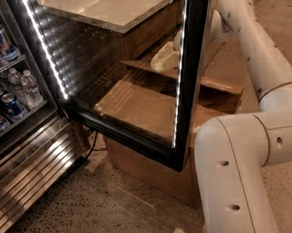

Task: Close right fridge door

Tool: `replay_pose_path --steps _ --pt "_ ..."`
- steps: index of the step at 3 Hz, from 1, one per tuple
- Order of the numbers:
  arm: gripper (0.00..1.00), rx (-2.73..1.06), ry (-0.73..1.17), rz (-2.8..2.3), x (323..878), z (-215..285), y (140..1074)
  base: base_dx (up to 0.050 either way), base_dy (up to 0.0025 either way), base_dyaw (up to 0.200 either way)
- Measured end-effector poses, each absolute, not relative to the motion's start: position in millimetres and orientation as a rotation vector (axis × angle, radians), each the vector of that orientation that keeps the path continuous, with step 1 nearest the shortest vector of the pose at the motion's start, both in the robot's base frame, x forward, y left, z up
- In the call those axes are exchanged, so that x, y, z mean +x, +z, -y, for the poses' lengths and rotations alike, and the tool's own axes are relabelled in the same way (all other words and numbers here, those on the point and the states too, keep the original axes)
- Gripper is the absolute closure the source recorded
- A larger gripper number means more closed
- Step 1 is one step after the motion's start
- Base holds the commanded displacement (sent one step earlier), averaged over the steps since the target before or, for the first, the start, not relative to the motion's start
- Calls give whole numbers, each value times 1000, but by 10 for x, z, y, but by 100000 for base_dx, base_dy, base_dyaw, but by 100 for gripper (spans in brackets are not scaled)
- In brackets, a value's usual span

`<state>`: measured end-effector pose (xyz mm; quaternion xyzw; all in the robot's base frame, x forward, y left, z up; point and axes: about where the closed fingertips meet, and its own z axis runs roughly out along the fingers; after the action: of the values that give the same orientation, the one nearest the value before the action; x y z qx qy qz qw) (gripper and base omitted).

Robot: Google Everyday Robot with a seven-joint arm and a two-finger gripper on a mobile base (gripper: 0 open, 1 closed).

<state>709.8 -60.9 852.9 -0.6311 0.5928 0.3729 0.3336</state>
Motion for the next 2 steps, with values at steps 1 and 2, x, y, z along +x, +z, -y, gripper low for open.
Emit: replay_pose_path --steps 1,2 --pt "100 -1673 979 -1553 7092 521 8473 0 0 0" --pt "100 -1686 986 -1557 7082 481 8417 0 0 0"
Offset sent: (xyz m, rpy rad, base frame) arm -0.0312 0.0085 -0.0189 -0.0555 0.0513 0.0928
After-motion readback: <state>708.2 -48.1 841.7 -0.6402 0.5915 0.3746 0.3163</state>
